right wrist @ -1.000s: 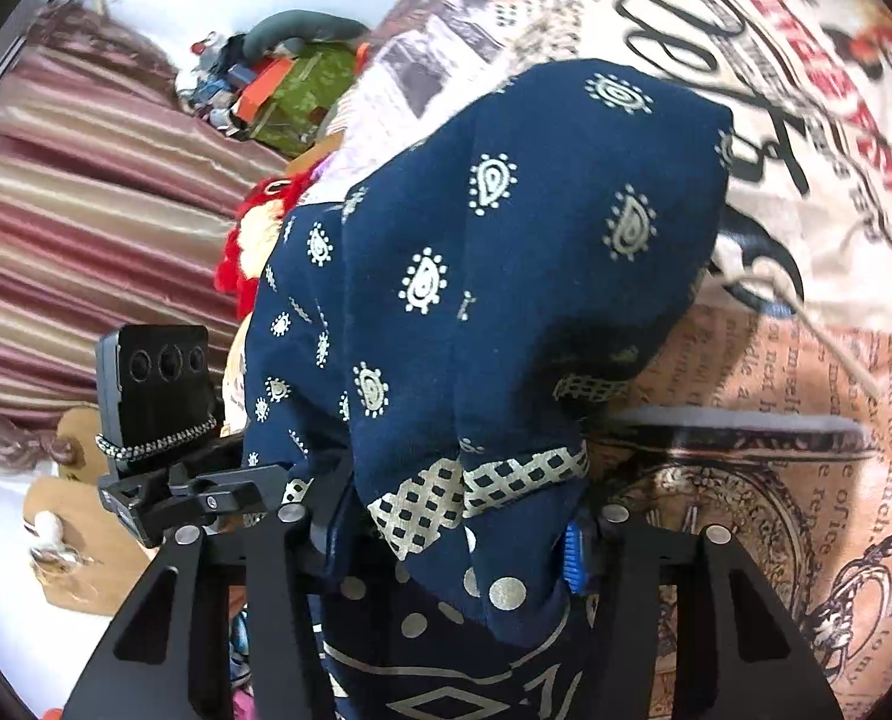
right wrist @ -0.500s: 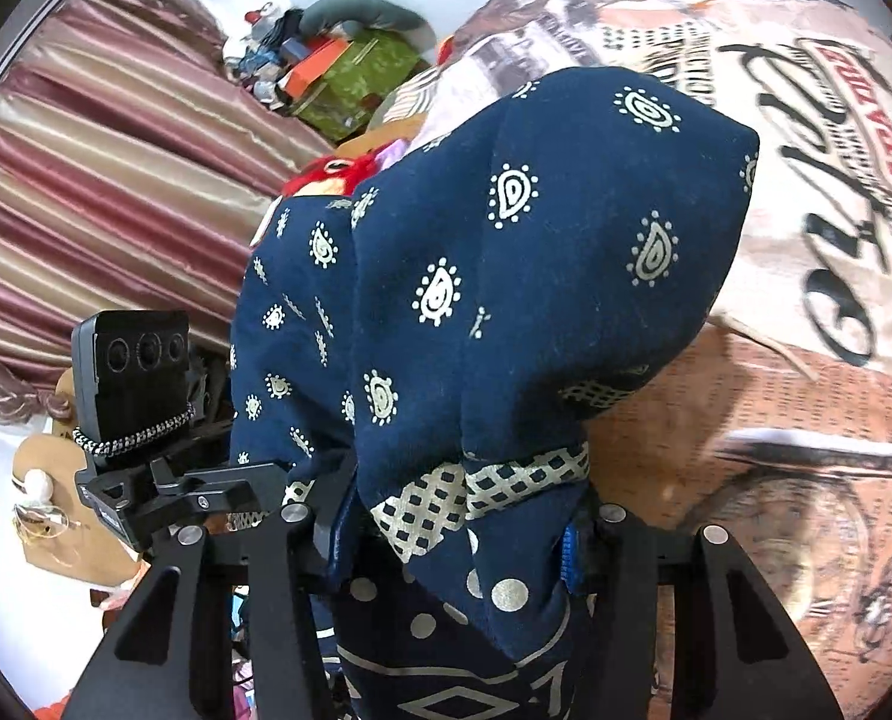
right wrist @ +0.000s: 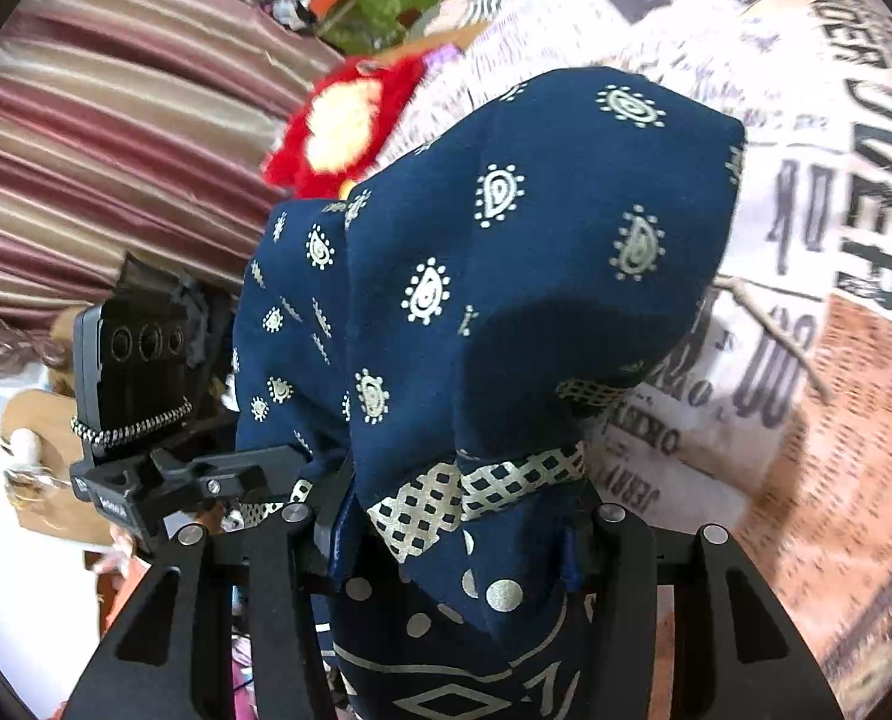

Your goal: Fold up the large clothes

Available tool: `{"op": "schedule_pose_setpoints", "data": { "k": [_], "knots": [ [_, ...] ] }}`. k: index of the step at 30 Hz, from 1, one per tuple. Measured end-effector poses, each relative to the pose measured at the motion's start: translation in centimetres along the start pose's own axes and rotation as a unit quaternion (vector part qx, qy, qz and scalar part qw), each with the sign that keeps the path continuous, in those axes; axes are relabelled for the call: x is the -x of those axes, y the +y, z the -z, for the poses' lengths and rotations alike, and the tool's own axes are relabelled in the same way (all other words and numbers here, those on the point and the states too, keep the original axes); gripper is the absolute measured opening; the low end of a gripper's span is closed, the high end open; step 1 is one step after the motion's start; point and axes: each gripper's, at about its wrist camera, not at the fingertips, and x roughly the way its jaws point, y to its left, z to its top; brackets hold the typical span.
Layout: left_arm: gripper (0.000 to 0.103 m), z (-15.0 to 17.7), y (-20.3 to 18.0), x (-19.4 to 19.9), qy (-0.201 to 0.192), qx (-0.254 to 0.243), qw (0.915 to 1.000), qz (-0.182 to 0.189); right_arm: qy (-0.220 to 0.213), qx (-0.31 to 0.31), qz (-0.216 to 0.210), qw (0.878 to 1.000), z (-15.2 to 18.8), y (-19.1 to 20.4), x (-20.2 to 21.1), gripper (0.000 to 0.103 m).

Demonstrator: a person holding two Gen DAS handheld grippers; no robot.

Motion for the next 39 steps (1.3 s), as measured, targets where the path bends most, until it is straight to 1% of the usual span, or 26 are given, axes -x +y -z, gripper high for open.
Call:
{"op": "schedule_pose_setpoints", "data": {
  "k": [2,3,5,7,9,10,11,13,14,15,16,18,20,22,23,24,26,28,30,31,32,35,37,39],
  "knots": [
    [0.089,0.3,0.3,-0.5,-0.002,-0.015,0.9999,0.001,0.012,0.013,0.019,1.000,-0.3,-0.3,-1.4,0.049],
    [0.089,0.4,0.1,-0.5,-0.006,-0.018,0.9998,-0.002,0.015,0.018,0.022,0.999,-0.2,-0.6,-1.7,0.052],
    [0.089,0.7,-0.7,-0.1,-0.015,-0.034,0.9991,-0.021,0.015,0.020,0.026,0.999,-0.1,-1.2,-1.4,0.057],
    [0.089,1.0,-1.8,0.7,-0.029,-0.060,0.9964,-0.053,0.010,0.030,0.038,0.999,0.1,-1.1,-0.6,0.058],
    [0.089,1.5,-3.2,2.0,-0.052,-0.092,0.9896,-0.097,-0.002,0.047,0.058,0.997,0.0,-0.5,0.8,0.058],
    [0.089,1.8,-4.0,2.8,-0.068,-0.110,0.9836,-0.125,-0.013,0.059,0.071,0.996,0.0,-0.2,1.8,0.058],
    [0.089,2.0,-4.6,3.4,-0.081,-0.124,0.9782,-0.146,-0.029,0.079,0.094,0.992,0.4,0.5,3.1,0.058],
    [0.089,3.0,-6.1,5.0,-0.114,-0.157,0.9607,-0.198,-0.056,0.113,0.122,0.984,1.8,1.8,5.0,0.058],
    [0.089,3.7,-6.7,5.9,-0.126,-0.174,0.9530,-0.214,-0.068,0.129,0.133,0.980,2.6,2.6,6.0,0.059],
    [0.089,4.7,-7.8,6.6,-0.141,-0.198,0.9420,-0.231,-0.076,0.142,0.142,0.977,2.9,3.0,6.7,0.060],
    [0.089,5.5,-8.5,7.1,-0.151,-0.217,0.9346,-0.237,-0.091,0.166,0.156,0.969,3.7,4.3,7.3,0.061],
    [0.089,7.3,-9.6,7.5,-0.164,-0.251,0.9211,-0.249,-0.109,0.199,0.165,0.960,4.7,6.2,7.7,0.069],
    [0.089,7.8,-10.8,5.6,-0.164,-0.282,0.9071,-0.266,-0.124,0.230,0.174,0.949,6.5,7.8,7.6,0.072],
    [0.089,9.2,-11.1,4.5,-0.160,-0.310,0.8956,-0.277,-0.125,0.247,0.177,0.945,7.8,8.8,6.6,0.072],
    [0.089,9.7,-10.9,3.9,-0.155,-0.314,0.8937,-0.280,-0.120,0.248,0.174,0.946,8.1,9.0,5.8,0.072],
    [0.089,10.0,-10.8,3.4,-0.150,-0.313,0.8947,-0.282,-0.114,0.247,0.170,0.947,8.5,8.9,5.5,0.072],
    [0.089,10.2,-9.9,1.8,-0.128,-0.299,0.9026,-0.282,-0.083,0.233,0.164,0.955,8.9,8.1,3.2,0.072],
    [0.089,10.3,-8.4,0.6,-0.111,-0.281,0.9107,-0.281,-0.058,0.223,0.167,0.959,9.1,7.1,1.7,0.072],
    [0.092,10.7,-7.5,0.1,-0.104,-0.275,0.9163,-0.272,-0.037,0.213,0.184,0.959,9.4,5.5,0.2,0.072],
    [0.093,10.9,-7.3,0.0,-0.103,-0.274,0.9168,-0.272,-0.032,0.211,0.185,0.959,9.5,4.9,-0.1,0.072],
    [0.093,11.2,-7.2,0.1,-0.102,-0.278,0.9152,-0.273,-0.031,0.207,0.180,0.961,9.7,4.3,-0.1,0.072],
    [0.093,12.4,-6.9,0.4,-0.103,-0.293,0.9073,-0.284,-0.035,0.207,0.178,0.961,10.2,3.9,0.8,0.073],
    [0.093,13.1,-6.7,0.9,-0.100,-0.293,0.9049,-0.292,-0.039,0.209,0.183,0.960,10.6,3.9,1.5,0.073],
    [0.092,13.7,-6.6,1.6,-0.101,-0.286,0.9048,-0.299,-0.040,0.211,0.201,0.956,11.3,3.6,2.3,0.073]
  ]
}}
